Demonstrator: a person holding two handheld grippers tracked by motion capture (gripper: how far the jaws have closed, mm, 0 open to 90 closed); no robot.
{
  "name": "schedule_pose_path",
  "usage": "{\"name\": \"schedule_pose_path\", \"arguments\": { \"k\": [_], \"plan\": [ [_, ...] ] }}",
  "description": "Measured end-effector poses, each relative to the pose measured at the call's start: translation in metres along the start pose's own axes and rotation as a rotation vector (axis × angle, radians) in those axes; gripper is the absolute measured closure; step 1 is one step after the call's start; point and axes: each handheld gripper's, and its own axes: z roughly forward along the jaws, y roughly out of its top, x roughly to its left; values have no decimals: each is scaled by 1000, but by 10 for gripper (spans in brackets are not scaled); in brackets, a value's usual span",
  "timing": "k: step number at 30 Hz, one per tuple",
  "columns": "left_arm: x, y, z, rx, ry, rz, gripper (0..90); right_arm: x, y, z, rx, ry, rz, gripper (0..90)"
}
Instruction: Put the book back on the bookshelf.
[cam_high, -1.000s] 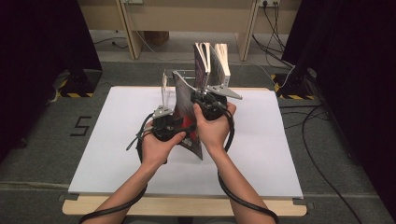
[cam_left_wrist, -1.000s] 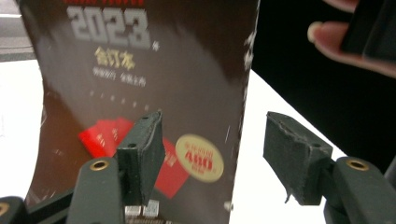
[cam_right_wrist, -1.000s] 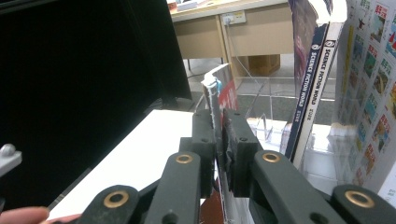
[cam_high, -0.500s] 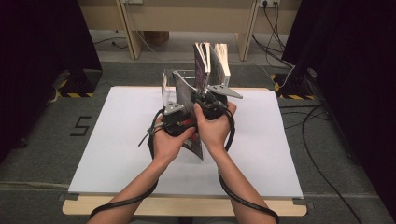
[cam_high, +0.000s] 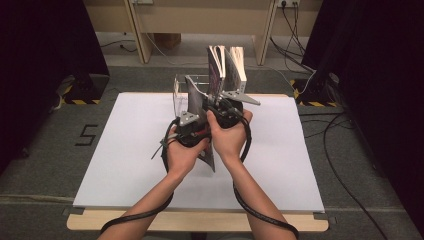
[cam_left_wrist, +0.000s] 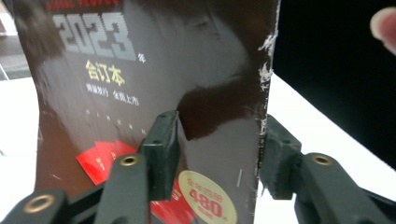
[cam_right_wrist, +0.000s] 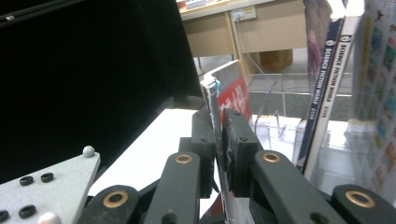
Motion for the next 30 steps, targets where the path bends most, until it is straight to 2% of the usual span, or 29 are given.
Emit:
{"name": "schedule_pose_path", "arguments": {
  "k": [3, 9, 11, 13, 16, 18, 21, 23, 27, 30],
  "plan": [
    [2, -1, -7, -2, 0, -13, 641, 4, 0, 2, 8, 15, -14, 840],
    [11, -3, -25, -18, 26, -14, 760, 16, 3, 7, 32, 61, -80, 812],
    [15, -4, -31, -31, 34, -17, 800, 22, 3, 9, 27, 58, -134, 779],
    [21, -6, -36, -43, 36, -30, 858, 27, 2, 11, 23, 68, -166, 729],
    [32, -8, -41, -40, 22, -56, 868, 32, 3, 10, 44, 118, -183, 663],
    [37, -8, -45, -47, 25, -60, 868, 31, 3, 5, 34, 135, -183, 639],
    [45, -9, -49, -56, 24, -75, 868, 25, 5, -8, 13, 152, -168, 625],
    [48, -9, -51, -61, 21, -79, 869, 15, 5, -18, 2, 140, -164, 625],
    [53, -9, -58, -78, 20, -76, 869, -9, 3, -35, 0, 85, -152, 626],
    [54, -9, -59, -89, 22, -68, 869, -29, -4, -46, 6, 47, -121, 626]
  ]
}}
